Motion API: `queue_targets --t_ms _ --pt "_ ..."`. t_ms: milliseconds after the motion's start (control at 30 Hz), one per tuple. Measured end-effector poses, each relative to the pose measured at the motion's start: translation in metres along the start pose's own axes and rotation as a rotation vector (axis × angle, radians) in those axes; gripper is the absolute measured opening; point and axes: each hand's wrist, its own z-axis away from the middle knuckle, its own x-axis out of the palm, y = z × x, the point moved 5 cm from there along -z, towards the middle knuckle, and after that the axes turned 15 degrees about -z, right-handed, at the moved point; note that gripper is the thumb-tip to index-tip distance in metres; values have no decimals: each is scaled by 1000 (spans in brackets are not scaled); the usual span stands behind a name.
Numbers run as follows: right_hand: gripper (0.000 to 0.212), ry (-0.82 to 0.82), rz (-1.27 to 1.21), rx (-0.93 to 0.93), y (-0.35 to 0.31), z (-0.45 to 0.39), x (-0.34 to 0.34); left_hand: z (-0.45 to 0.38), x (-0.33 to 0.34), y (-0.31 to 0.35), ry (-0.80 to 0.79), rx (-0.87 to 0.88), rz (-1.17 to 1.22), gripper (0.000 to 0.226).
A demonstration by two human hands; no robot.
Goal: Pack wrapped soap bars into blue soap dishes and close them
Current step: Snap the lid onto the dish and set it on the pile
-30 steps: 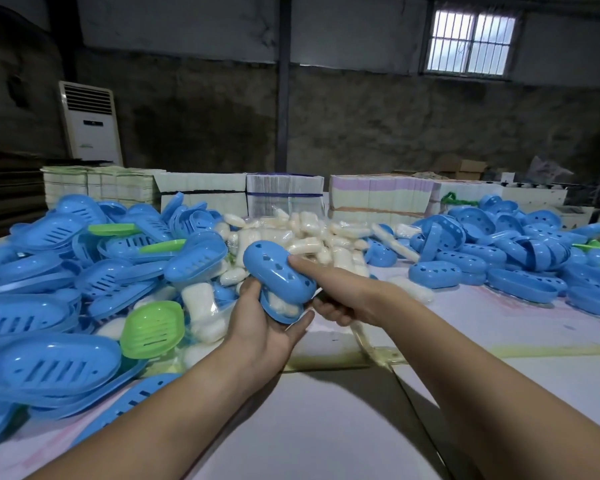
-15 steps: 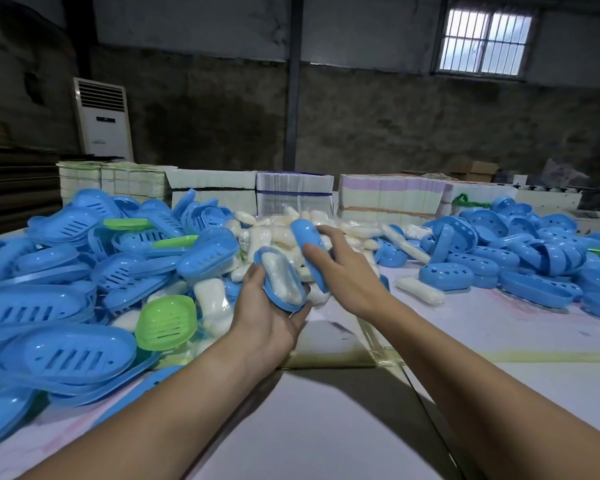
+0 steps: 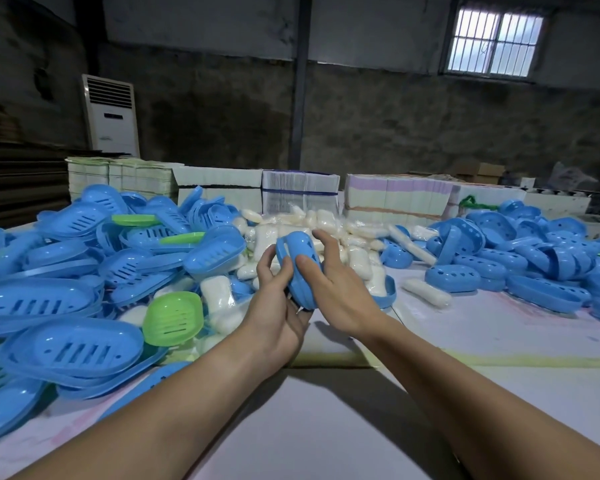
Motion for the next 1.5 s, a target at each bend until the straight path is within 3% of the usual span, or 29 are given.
queue_targets --t_ms 567,900,1167,1367,1500 --pt "57 -50 -9 -20 -8 1 -6 2 5 2 -83 -33 -36 36" --pt "57 -34 4 52 -11 1 -2 4 8 5 -26 -54 39 29" --pt "67 -63 64 183 -6 3 3 8 9 4 7 -129 89 36" --pt "67 -10 67 139 -7 2 2 9 10 4 -52 -250 67 46" --pt "65 -13 33 150 -4 3 4 9 8 3 -27 -213 47 36"
